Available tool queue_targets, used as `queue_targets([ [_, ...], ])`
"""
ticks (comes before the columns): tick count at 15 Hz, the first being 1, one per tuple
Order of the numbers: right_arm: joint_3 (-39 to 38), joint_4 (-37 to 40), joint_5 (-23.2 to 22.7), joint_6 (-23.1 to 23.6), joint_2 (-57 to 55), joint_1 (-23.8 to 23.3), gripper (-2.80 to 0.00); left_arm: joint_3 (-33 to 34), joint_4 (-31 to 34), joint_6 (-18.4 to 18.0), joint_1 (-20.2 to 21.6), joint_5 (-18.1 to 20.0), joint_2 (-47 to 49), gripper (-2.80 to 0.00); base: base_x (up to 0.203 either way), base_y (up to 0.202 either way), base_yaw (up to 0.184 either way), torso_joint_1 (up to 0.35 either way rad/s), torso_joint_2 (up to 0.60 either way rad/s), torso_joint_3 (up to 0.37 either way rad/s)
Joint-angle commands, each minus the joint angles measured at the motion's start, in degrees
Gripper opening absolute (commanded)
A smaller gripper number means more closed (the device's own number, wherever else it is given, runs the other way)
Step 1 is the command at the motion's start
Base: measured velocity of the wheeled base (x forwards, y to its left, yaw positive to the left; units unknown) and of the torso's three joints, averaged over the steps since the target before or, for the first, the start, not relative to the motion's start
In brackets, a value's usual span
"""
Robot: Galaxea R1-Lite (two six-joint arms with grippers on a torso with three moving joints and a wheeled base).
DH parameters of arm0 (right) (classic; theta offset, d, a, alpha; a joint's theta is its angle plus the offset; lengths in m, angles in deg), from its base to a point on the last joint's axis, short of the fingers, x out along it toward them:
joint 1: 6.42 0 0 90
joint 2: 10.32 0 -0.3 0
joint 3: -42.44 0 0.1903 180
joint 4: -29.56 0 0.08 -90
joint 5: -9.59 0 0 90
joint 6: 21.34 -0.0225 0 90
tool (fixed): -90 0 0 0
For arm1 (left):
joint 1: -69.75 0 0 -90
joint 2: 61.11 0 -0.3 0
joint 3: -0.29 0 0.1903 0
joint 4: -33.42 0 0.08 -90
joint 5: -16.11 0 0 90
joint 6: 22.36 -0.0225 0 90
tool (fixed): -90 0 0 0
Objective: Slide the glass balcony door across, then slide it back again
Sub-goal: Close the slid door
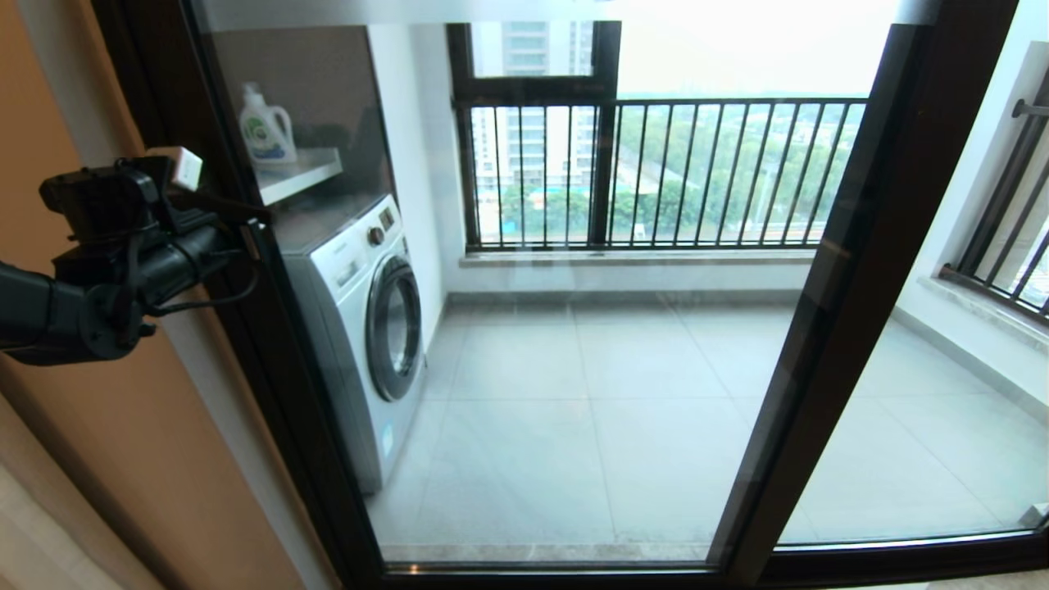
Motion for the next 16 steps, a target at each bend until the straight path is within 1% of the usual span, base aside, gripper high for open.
queue_targets([
  [1,-0.70,-0.03,-0.02,0.05,-0.07,0.01,-2.80,-2.01,0.93,0.05,-0.92,-0.02,-0.24,-2.80,0.000,0.000,0.000,0.000,0.00,0.000],
  [5,-0.70,-0.03,-0.02,0.05,-0.07,0.01,-2.80,-2.71,1.36,0.04,-1.28,-0.10,-1.33,-2.80,0.000,0.000,0.000,0.000,0.00,0.000],
  [7,-0.70,-0.03,-0.02,0.05,-0.07,0.01,-2.80,-1.33,2.02,0.04,-1.32,-0.02,-2.60,-2.80,0.000,0.000,0.000,0.000,0.00,0.000],
  [8,-0.70,-0.03,-0.02,0.05,-0.07,0.01,-2.80,0.49,2.03,0.04,-1.32,-0.01,-3.53,-2.80,0.000,0.000,0.000,0.000,0.00,0.000],
  [10,-0.70,-0.03,-0.02,0.05,-0.07,0.01,-2.80,7.08,2.22,-0.69,-1.27,0.98,-7.32,-2.80,0.000,0.000,0.000,0.000,0.00,0.000],
  [11,-0.70,-0.03,-0.02,0.05,-0.07,0.01,-2.80,11.43,2.08,-1.29,-1.25,2.33,-10.24,-2.80,0.000,0.000,0.000,0.000,0.00,0.000],
  [13,-0.70,-0.03,-0.02,0.05,-0.07,0.01,-2.80,20.28,1.82,-1.79,-1.24,5.03,-17.73,-2.80,0.000,0.000,0.000,0.000,0.00,0.000],
  [16,-0.70,-0.03,-0.02,0.05,-0.07,0.01,-2.80,32.45,1.63,-1.86,-1.23,6.39,-29.02,-2.80,0.000,0.000,0.000,0.000,0.00,0.000],
])
